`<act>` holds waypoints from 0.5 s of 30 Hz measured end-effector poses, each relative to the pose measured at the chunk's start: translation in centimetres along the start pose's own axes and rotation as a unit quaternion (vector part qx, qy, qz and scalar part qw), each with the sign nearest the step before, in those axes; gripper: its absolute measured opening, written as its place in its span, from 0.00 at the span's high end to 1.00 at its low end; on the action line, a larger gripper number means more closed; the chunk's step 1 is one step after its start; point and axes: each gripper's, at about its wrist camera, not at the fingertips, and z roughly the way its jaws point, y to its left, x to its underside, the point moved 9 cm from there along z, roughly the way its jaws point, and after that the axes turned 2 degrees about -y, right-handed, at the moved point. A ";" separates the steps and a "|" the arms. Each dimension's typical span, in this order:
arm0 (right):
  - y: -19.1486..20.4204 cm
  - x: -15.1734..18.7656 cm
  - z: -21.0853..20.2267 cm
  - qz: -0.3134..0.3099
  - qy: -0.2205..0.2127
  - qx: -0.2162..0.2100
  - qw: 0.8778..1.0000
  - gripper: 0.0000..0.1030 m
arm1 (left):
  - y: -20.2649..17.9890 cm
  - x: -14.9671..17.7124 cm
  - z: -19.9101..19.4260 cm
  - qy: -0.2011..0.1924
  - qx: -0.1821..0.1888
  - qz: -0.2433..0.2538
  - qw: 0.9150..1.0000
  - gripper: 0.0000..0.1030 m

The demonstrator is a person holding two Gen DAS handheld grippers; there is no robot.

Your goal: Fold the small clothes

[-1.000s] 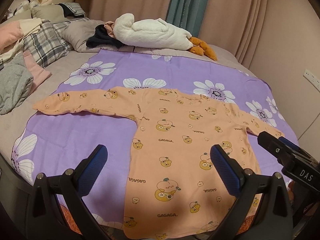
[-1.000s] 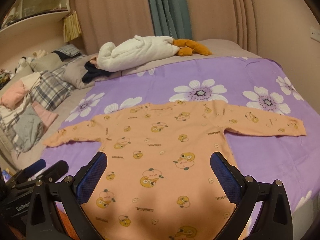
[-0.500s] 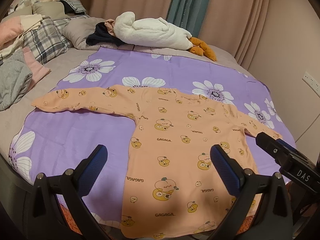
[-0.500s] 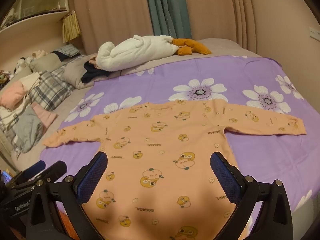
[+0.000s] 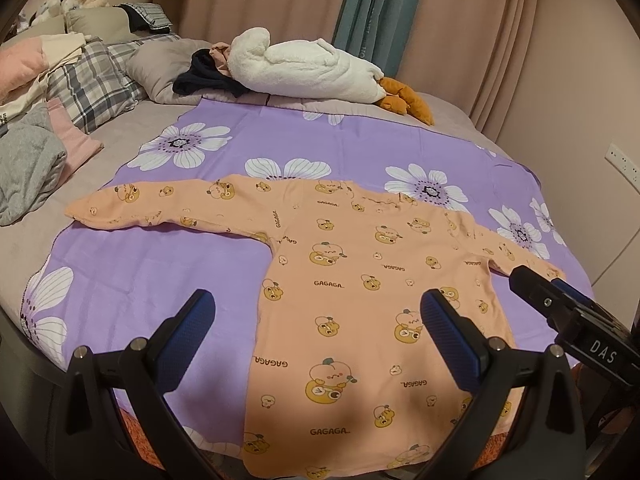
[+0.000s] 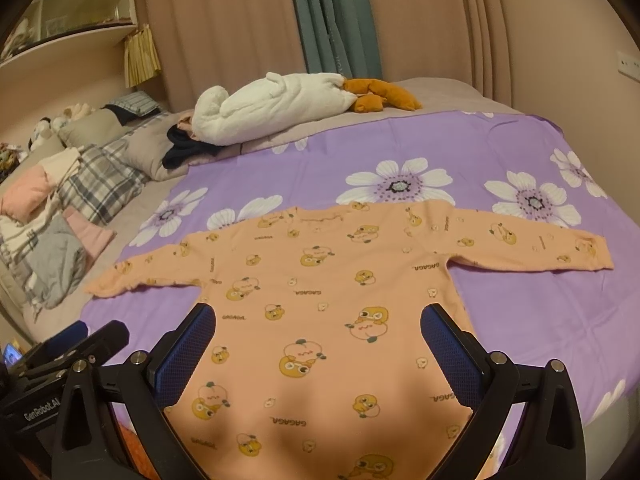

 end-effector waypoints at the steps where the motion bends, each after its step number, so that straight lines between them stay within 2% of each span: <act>1: 0.0 0.0 0.0 -0.001 0.000 -0.001 1.000 0.01 | 0.0 0.0 0.0 0.000 0.000 0.000 1.000 0.00; 15: 0.1 -0.2 0.1 -0.001 0.000 -0.001 1.000 0.01 | 0.3 -0.2 -0.2 0.000 -0.002 -0.001 1.000 0.00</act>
